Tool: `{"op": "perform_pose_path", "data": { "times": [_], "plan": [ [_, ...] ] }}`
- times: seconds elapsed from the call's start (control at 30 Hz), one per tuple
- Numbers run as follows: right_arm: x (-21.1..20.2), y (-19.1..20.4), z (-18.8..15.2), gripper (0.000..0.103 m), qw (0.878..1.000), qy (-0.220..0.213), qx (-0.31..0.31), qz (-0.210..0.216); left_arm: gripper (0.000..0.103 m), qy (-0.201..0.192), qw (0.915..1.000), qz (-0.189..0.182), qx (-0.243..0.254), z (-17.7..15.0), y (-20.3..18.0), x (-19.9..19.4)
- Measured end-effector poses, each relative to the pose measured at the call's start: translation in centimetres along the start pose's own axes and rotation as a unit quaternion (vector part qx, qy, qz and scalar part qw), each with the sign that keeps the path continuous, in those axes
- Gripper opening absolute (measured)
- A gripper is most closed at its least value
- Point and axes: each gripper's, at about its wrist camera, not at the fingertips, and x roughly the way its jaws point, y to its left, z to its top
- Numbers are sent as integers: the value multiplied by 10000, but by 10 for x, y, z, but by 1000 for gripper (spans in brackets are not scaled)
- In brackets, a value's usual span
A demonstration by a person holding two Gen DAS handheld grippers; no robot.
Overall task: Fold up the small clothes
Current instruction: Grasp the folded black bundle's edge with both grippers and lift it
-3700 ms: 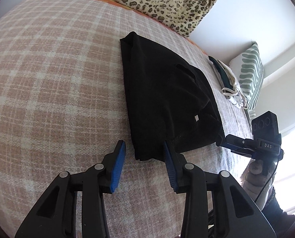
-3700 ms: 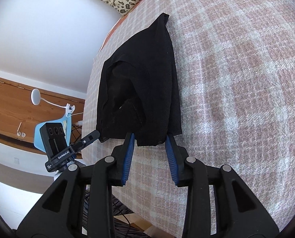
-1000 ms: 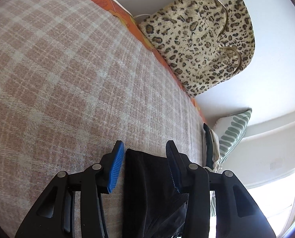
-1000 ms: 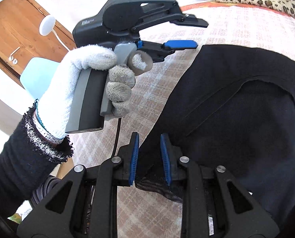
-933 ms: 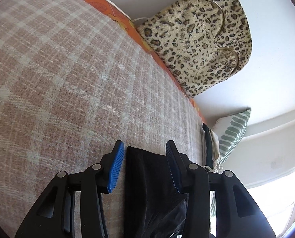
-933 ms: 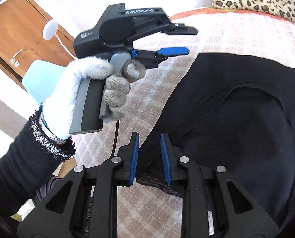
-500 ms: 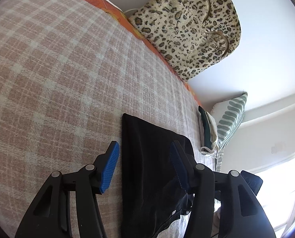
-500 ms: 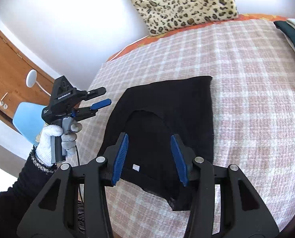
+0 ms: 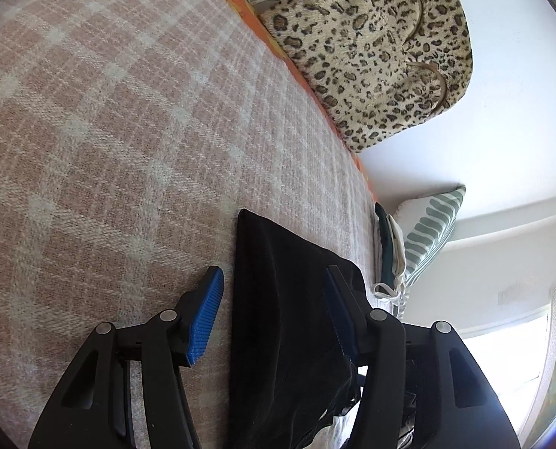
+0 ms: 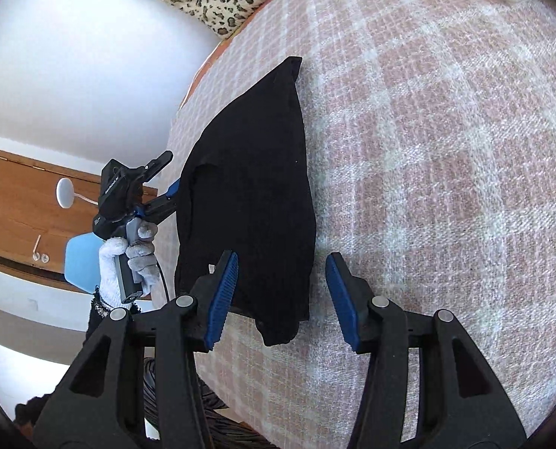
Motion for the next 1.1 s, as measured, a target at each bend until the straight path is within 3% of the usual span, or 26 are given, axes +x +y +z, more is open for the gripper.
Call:
{"op": "perform_pose_path", "data": {
  "times": [0.13, 0.4, 0.53, 0.6, 0.67, 0.73, 0.9, 1.1],
  "plan": [
    [10, -2, -4, 52, 9989, 208, 121, 410, 54, -16, 10000, -91, -18, 4, -2, 8],
    [31, 15, 0, 51, 9979, 256, -139, 577, 54, -17, 9989, -61, 456, 9, -19, 28],
    [39, 14, 4, 39, 9983, 182, -73, 557, 54, -62, 9976, 19, 683, 9, -27, 36],
    [40, 14, 3, 34, 9985, 156, -22, 528, 45, -64, 9967, 70, 801, 7, -29, 40],
    [39, 14, 1, 27, 9988, 127, 5, 473, 22, -40, 9972, 94, 746, 8, -25, 44],
    [37, 12, -1, 17, 9992, 89, 38, 377, 8, -6, 9972, 129, 731, 6, -21, 48],
    [33, 30, -3, 11, 9993, -13, -354, -92, 7, -102, 9944, 223, 1023, 2, -33, 43],
    [20, 60, -4, 10, 9960, -253, -819, -256, 5, -264, 9902, 219, 1350, -4, -54, 31]
  ]
}}
